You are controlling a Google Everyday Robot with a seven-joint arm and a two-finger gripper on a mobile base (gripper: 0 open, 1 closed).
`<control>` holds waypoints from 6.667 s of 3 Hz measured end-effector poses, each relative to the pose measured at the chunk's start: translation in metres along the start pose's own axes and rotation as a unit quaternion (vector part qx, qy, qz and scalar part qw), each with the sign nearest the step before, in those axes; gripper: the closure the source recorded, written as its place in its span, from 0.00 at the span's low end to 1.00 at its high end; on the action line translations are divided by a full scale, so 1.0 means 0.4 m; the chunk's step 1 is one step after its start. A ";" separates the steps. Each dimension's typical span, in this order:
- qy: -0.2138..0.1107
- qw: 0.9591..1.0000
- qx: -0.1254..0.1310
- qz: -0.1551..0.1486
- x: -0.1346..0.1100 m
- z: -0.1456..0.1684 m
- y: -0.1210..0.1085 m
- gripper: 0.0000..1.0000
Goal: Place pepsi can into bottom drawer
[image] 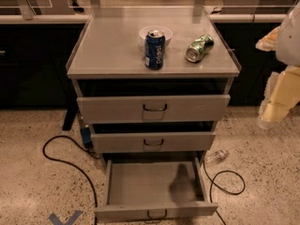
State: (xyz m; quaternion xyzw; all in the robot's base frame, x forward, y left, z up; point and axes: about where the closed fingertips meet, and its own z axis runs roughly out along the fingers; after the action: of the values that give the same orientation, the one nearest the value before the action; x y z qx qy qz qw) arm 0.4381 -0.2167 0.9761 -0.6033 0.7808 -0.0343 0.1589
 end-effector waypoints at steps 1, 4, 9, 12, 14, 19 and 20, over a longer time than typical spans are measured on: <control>-0.008 1.000 -0.001 -0.004 -0.006 0.003 -0.008 0.00; -0.178 0.979 -0.073 -0.065 -0.103 0.078 -0.052 0.00; -0.468 0.875 -0.102 -0.066 -0.407 0.178 -0.209 0.00; -0.474 0.879 -0.040 -0.022 -0.421 0.186 -0.273 0.00; -0.429 0.902 0.021 0.041 -0.380 0.286 -0.234 0.00; -0.480 0.873 0.059 0.060 -0.600 0.379 -0.393 0.00; -0.491 0.864 0.098 0.052 -0.652 0.396 -0.418 0.00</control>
Offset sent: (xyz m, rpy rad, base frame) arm 0.0084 0.0026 -0.0059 0.0315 0.0168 0.0305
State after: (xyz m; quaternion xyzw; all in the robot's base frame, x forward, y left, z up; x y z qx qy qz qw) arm 0.6974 0.0089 0.9209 -0.4820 0.6250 0.1983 0.5811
